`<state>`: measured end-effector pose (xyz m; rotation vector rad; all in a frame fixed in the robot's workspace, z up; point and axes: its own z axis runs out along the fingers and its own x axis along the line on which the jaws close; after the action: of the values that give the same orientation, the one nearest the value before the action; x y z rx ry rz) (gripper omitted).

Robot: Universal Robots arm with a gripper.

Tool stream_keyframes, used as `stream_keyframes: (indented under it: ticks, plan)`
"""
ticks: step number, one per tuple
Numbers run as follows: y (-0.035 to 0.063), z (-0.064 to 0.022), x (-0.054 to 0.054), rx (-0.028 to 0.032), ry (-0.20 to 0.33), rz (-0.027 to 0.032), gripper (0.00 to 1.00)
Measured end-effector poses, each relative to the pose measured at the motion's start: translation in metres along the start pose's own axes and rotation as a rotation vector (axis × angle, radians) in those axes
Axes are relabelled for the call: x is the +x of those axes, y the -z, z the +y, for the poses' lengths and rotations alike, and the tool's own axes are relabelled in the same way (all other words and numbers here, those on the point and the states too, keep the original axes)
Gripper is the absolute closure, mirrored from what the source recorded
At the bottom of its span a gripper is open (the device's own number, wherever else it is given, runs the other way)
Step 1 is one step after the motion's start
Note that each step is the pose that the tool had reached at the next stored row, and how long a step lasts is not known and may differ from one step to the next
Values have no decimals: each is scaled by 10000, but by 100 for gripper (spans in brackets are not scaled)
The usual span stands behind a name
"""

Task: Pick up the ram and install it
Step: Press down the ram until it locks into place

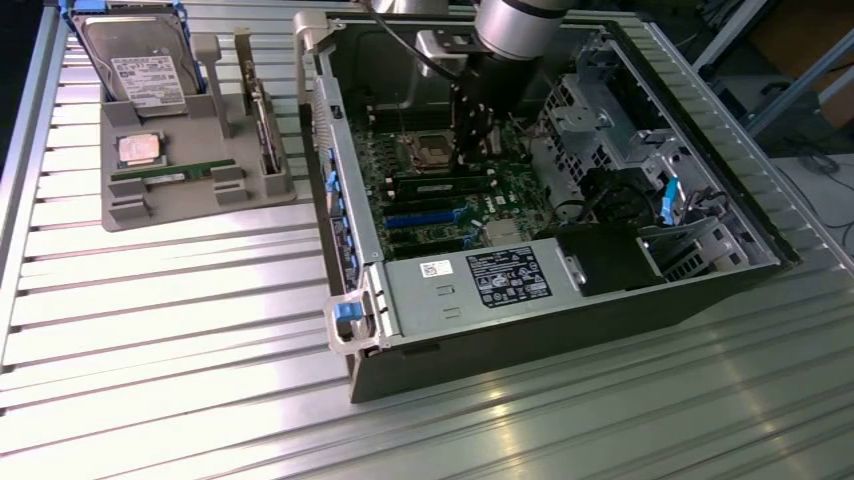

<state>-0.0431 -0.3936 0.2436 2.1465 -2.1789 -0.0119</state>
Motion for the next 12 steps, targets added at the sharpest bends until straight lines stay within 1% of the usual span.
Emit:
stream_keyframes:
  ticks: [1, 2, 3, 4, 5, 8, 9, 12]
  plan:
    - [-3, 42, 1, 0, 2, -11, 89]
    - [-11, 141, 2, 0, 3, -36, 89]
    - [-14, 189, 3, 1, 3, -50, 89]
    - [-32, 372, 12, 1, 6, -113, 89]
    - [-47, 398, 19, 2, 7, -122, 89]
    - [-85, 433, 38, 0, 8, -118, 89]
    - [-105, 442, 55, 2, 7, -131, 89]
    - [-126, 441, 56, 0, 10, -149, 89]
